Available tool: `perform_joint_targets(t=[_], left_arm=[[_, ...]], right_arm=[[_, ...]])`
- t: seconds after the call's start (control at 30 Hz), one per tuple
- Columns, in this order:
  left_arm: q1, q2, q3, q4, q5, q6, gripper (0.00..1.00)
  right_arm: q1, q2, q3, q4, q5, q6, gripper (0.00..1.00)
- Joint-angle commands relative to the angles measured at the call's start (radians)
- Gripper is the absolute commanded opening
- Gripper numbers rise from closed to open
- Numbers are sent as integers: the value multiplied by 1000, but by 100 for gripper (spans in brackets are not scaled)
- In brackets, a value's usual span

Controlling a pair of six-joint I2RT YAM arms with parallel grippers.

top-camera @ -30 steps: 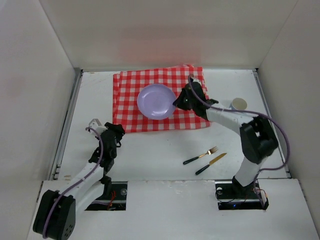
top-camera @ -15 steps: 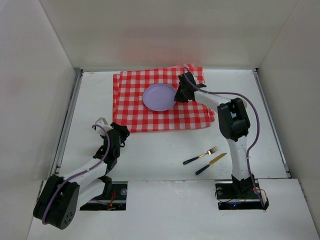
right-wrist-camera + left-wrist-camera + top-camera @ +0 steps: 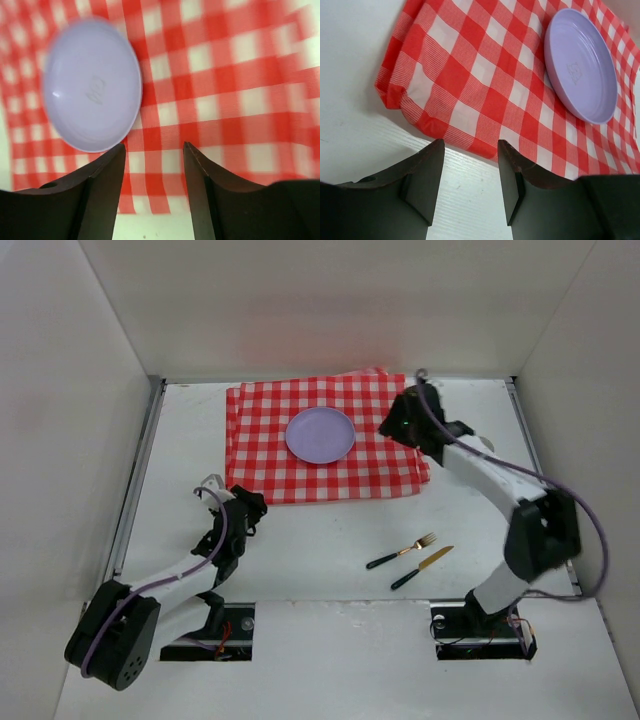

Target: Set the dinner table for one person

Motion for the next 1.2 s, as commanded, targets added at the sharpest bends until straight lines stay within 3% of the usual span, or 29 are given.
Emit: perform_joint_targets(t=[0.0,0.1,0.27,0.43,0.7,0.93,1.07,1.17], left_arm=[[-38,9,44,62,-11,30,44],[-92,-4,42,97,-20,56,41],[-196,30,50,195,-25,139,40],[-267,110,83,244,-17,194,40],[-253,95,71,238,-11,177,41],[-238,90,65,237,-8,167,42],[-232,98,65,237,-8,164,42],[-229,90,62,235,-8,157,42]], right_arm=[[-121,-290,-147,105,113,-28,55],[-297,-471,-317,122,177,-23,55],[-512,-540,-441,119,210,-29,59],[-575,-472,-434,127,230,-63,62],[-592,-283,-353,155,184,-69,60],[-592,-169,-342,167,164,-58,47],[-592,-177,-337,167,174,-57,21],[-592,-252,-337,165,194,-60,15]])
